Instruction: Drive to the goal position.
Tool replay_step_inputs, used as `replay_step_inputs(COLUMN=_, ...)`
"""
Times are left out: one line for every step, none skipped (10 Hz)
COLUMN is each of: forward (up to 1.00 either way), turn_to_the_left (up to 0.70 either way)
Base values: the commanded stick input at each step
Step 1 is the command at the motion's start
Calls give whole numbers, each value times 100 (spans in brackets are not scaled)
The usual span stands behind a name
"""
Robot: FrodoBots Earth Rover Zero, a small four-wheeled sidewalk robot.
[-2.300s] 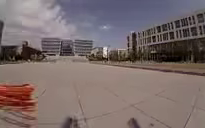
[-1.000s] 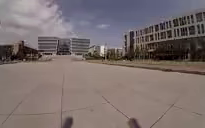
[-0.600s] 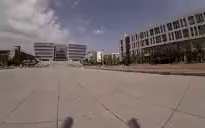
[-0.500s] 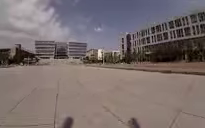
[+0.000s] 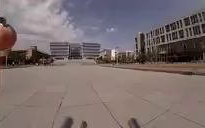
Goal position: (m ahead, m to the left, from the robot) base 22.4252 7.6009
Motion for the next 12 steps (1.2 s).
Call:
replay_step_inputs(forward=100, turn_to_the_left=39)
replay_step_inputs(forward=100, turn_to_the_left=39)
replay_step_inputs(forward=100, turn_to_the_left=39)
replay_step_inputs(forward=100, turn_to_the_left=8)
replay_step_inputs(forward=100, turn_to_the_left=-1)
replay_step_inputs(forward=100, turn_to_the_left=-1)
replay_step_inputs(forward=100, turn_to_the_left=-1)
replay_step_inputs(forward=100, turn_to_the_left=-1)
replay_step_inputs(forward=100, turn_to_the_left=1)
replay_step_inputs(forward=100, turn_to_the_left=1)
replay_step_inputs(forward=100, turn_to_the_left=1)
replay_step_inputs(forward=100, turn_to_the_left=1)
